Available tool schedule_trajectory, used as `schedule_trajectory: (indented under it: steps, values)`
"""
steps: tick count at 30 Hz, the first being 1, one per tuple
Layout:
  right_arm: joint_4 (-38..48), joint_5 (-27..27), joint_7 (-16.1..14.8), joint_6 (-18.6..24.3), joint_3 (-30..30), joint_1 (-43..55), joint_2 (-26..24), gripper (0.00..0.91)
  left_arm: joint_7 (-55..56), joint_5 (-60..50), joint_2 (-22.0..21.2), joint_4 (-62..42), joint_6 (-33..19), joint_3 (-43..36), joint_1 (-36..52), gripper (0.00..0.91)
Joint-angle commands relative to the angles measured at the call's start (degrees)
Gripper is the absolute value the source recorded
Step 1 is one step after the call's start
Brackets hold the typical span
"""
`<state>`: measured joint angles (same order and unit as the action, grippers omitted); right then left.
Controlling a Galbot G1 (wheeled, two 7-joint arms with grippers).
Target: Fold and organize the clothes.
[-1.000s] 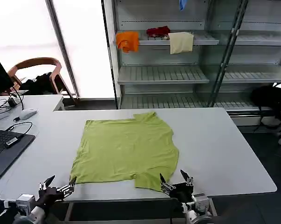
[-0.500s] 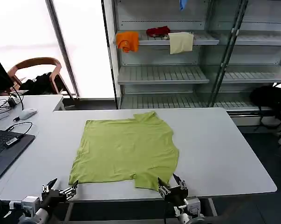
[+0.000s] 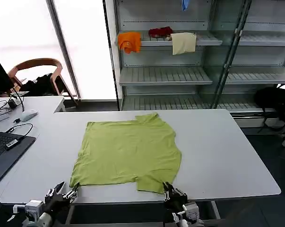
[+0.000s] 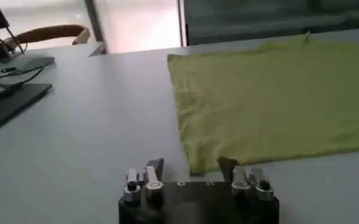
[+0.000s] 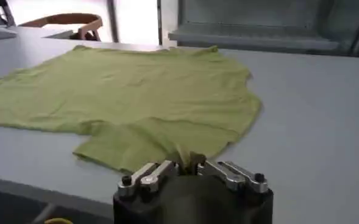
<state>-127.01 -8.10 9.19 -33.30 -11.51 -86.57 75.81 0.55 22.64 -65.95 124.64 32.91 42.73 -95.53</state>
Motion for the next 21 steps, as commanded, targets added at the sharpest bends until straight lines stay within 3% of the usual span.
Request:
schedule_trajectory:
  steps: [1, 21]
  values:
    - [-0.43, 0.09, -0.05, 0.05, 0.14, 0.01, 0.02, 0.000, -0.85, -0.18, 0.09, 0.37, -0.10, -0.33, -0.23, 0.000]
    - [-1.91, -2.79, -0.60, 0.13, -3.04, 1.26, 3.32, 0.000, -1.94, 2.49, -0.98, 1.56, -2.41, 0.87, 3.39, 0.000]
